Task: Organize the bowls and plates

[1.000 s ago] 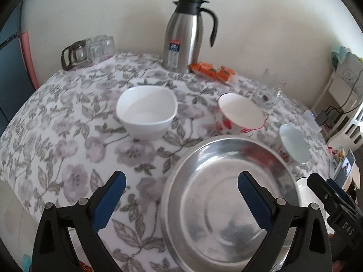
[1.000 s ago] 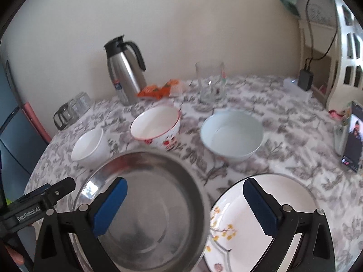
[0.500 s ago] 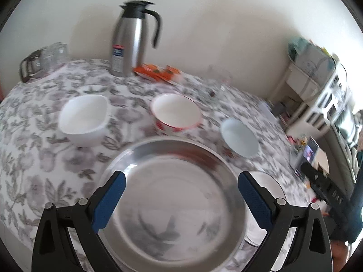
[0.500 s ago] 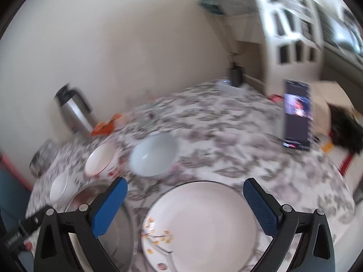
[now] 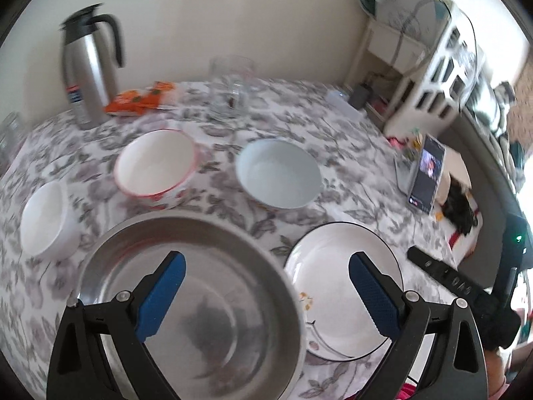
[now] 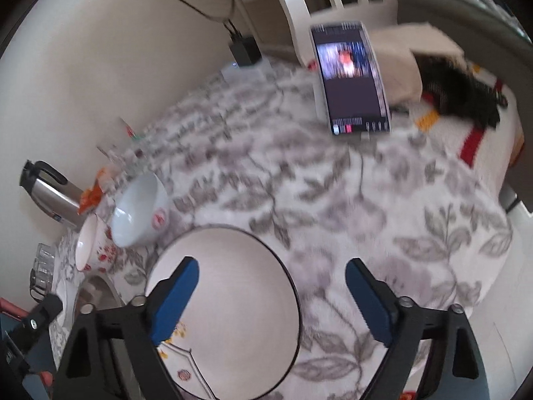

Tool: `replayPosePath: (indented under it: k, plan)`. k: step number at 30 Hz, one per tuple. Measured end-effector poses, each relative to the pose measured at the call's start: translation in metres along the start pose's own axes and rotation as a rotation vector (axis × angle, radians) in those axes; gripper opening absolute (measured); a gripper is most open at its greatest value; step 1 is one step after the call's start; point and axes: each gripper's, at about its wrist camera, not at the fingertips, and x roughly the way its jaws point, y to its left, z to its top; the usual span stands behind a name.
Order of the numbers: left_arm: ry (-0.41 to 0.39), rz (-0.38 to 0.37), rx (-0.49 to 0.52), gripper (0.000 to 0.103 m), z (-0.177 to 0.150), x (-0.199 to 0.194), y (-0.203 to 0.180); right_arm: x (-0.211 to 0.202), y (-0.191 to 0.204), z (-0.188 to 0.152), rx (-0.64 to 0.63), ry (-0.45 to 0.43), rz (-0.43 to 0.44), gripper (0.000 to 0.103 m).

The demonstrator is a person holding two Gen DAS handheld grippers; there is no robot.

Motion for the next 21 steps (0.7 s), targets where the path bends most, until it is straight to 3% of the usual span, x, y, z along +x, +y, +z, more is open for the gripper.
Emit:
replayPosePath:
  k: [4, 9, 13, 16, 21]
  plan:
    - [0.072, -0.024, 0.053, 0.084, 0.013, 0.023, -0.016, 0.009, -0.007, -0.005, 0.028, 0.053, -0.013, 0.076]
    - [0.168, -0.038, 0.091, 0.071, 0.021, 0.053, -0.026, 0.015, -0.015, -0.009, 0.059, 0.091, -0.026, 0.069]
    - [0.216, -0.051, 0.090, 0.069, 0.023, 0.073, -0.028, 0.014, -0.022, -0.010, 0.090, 0.092, -0.043, 0.055]
    - [0.242, -0.047, 0.109, 0.060, 0.025, 0.086, -0.030, 0.016, -0.026, -0.010, 0.105, 0.102, -0.037, 0.047]
    - [0.265, -0.043, 0.136, 0.056, 0.027, 0.098, -0.037, 0.022, -0.026, -0.013, 0.117, 0.134, -0.037, 0.040]
